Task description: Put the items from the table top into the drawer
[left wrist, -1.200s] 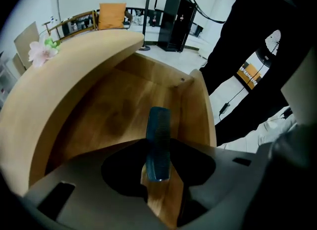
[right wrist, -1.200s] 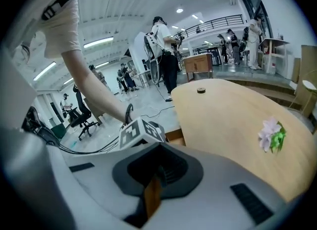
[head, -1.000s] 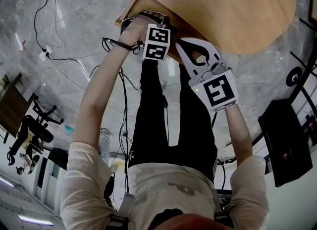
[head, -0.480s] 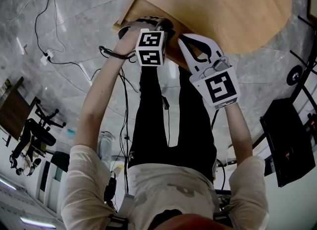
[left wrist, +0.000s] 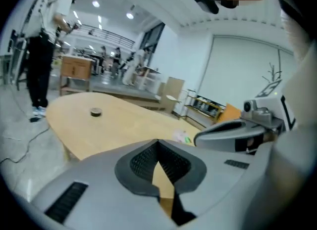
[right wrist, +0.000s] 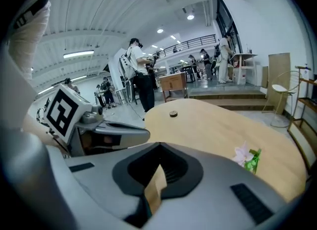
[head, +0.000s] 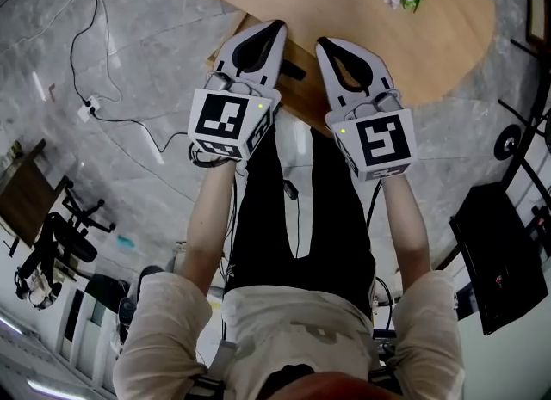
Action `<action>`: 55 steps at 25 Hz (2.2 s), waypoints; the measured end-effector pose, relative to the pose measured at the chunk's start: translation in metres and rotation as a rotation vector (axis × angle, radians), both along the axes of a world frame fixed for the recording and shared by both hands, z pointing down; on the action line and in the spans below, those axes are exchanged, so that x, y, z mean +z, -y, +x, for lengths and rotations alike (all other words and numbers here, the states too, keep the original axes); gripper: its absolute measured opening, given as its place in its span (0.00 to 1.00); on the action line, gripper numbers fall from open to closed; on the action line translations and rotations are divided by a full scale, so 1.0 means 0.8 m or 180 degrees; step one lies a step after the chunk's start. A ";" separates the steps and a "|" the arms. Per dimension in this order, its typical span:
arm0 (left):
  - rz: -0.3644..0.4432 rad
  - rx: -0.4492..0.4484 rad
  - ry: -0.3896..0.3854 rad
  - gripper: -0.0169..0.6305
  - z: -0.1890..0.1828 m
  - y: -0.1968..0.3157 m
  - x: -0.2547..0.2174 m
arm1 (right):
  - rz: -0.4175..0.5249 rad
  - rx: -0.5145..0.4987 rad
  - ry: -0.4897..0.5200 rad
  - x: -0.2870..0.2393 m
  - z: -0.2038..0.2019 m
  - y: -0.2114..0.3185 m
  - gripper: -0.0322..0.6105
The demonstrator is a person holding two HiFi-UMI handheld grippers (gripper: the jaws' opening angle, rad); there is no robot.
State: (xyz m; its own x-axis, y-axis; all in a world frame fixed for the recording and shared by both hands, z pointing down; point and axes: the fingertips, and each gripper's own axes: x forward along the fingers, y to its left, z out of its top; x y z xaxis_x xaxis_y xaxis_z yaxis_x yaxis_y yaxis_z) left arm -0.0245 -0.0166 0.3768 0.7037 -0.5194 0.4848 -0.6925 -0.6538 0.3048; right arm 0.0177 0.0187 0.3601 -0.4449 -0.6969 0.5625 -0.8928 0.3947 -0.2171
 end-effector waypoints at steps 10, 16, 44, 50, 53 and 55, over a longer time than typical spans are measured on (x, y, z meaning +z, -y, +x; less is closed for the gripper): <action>0.0318 -0.0516 0.0067 0.04 -0.023 0.045 -0.047 | 0.0247 0.0184 -0.0058 -0.024 0.006 0.046 0.06; 0.0397 -0.0563 0.0096 0.04 -0.025 0.050 -0.057 | 0.0266 0.0188 -0.0064 -0.023 0.008 0.050 0.06; 0.0099 -0.0406 0.0472 0.43 -0.094 0.365 0.072 | 0.0215 0.0464 0.0077 -0.015 -0.110 0.267 0.06; 0.0102 -0.0179 0.0831 0.49 -0.079 0.408 0.120 | 0.0108 0.0426 0.0010 0.004 -0.108 0.281 0.06; 0.0132 -0.0131 0.0885 0.50 -0.072 0.417 0.130 | 0.0045 0.0437 -0.0016 0.010 -0.107 0.281 0.06; 0.0185 -0.0117 0.0902 0.50 -0.069 0.425 0.133 | 0.0026 0.0449 -0.0027 0.012 -0.105 0.282 0.06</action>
State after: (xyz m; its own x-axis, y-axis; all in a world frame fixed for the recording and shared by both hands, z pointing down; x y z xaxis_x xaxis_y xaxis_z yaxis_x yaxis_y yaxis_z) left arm -0.0799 -0.3565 0.4833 0.5247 -0.5747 0.6281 -0.7683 -0.6374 0.0586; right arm -0.0664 -0.2066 0.3700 -0.3376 -0.7568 0.5597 -0.9413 0.2670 -0.2067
